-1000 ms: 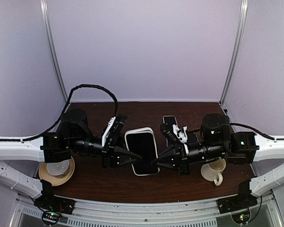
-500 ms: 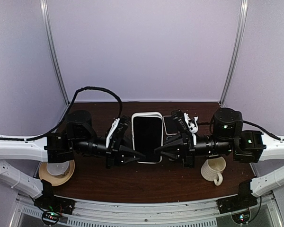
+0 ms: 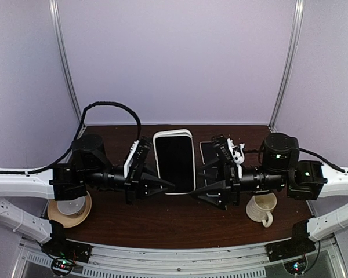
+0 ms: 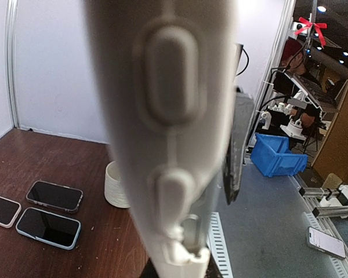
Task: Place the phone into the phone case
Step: Press the phone at the bottom left corner of the phone case, then press the bottom right corner of the phone case, then pass from the right arm to the left
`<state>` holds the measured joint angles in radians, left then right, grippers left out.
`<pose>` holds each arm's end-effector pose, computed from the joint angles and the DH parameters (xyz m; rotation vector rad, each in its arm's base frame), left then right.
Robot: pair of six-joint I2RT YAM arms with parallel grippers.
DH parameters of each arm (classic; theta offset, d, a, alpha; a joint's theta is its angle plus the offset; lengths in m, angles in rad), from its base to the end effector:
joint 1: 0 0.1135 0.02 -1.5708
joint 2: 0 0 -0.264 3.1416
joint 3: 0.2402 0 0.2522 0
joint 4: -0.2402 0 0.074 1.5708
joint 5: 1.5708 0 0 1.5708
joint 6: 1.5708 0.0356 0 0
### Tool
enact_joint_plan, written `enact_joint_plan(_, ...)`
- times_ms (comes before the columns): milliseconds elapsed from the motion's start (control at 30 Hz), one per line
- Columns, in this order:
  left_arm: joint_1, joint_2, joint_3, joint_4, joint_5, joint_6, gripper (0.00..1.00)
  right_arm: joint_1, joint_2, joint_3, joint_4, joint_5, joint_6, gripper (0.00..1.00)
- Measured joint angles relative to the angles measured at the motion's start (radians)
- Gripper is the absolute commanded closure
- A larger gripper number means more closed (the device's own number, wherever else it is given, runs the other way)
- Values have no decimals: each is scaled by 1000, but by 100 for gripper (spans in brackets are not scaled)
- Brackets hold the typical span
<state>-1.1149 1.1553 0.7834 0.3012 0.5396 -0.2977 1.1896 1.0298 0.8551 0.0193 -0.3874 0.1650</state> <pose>0.1015 -0.2484 0.3145 1.1449 1.4728 -1.4724 0.0773 0.2291 0.3398 -1.1975 1.4852 1.2964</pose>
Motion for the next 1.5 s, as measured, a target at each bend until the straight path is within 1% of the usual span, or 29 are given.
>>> enact_joint_plan(33,0,-5,0,7,-1,-1,100,0,-1,-8,5,0,0,35)
enact_joint_plan(100,0,-9,0,23,-1,-2,100,0,5,-15,9,-1,3,44)
enact_joint_plan(167,0,-10,0,31,0,-8,100,0,13,-15,18,0,5,58)
enact_joint_plan(200,0,-10,0,32,0,-9,100,0,16,-15,22,0,2,66)
enact_joint_plan(233,0,-10,0,35,1,-12,100,0,18,-15,25,-1,6,80)
enact_joint_plan(267,0,-10,0,38,1,-13,100,0,20,-15,29,-2,7,96)
enact_joint_plan(300,0,-10,0,40,2,-15,100,0,21,-15,34,-2,4,100)
enact_joint_plan(500,2,-11,0,42,-2,-27,100,0,21,-17,39,2,7,100)
enact_joint_plan(533,2,-11,0,42,-1,-27,89,0,20,-17,38,7,7,100)
enact_joint_plan(567,2,-10,0,42,-2,-27,75,0,19,-17,37,12,7,100)
enact_joint_plan(600,2,-9,0,40,-2,-25,64,1,19,-17,36,15,7,100)
enact_joint_plan(633,2,-9,0,39,-3,-21,57,1,19,-17,34,16,7,100)
enact_joint_plan(667,2,-8,1,38,-1,-13,54,2,19,-17,30,18,7,100)
enact_joint_plan(700,2,-9,2,35,-1,-5,53,1,19,-17,22,18,7,100)
enact_joint_plan(733,2,-11,5,34,-2,0,53,1,20,-17,16,18,6,100)
enact_joint_plan(800,2,-19,6,34,-12,15,56,1,20,-17,-3,15,6,100)
enact_joint_plan(900,1,-46,6,34,-42,31,69,1,20,-17,-21,-1,3,100)
enact_joint_plan(933,1,-53,6,35,-50,31,75,1,20,-17,-24,-6,1,100)
enact_joint_plan(967,1,-58,6,36,-54,35,87,1,20,-17,-27,-10,-1,100)
enact_joint_plan(1000,1,-62,6,37,-58,35,96,2,20,-17,-31,-17,-2,100)
enact_joint_plan(1033,1,-64,7,37,-63,35,100,2,20,-17,-32,-22,-3,100)
enact_joint_plan(1067,1,-64,7,37,-60,30,100,2,20,-17,-36,-19,-13,100)
enact_joint_plan(1133,-1,-63,7,34,-69,20,100,-1,21,-17,-44,-24,-28,80)
enact_joint_plan(1167,-1,-62,7,32,-69,19,100,-1,21,-17,-48,-25,-29,64)
enact_joint_plan(1233,-2,-60,7,19,-65,37,100,-1,21,-13,-64,-32,-23,39)
enact_joint_plan(1267,-3,-58,7,2,-59,49,100,-1,21,-8,-79,-33,-26,31)
enact_joint_plan(1300,-3,-55,7,-18,-49,69,100,-1,21,-4,-90,-34,-27,24)
enact_joint_plan(1367,-4,-49,8,-63,-34,114,100,-1,20,17,-130,-34,-36,17)
enact_joint_plan(1500,-18,-40,12,-180,-26,228,100,-1,19,83,-196,-35,-63,16)
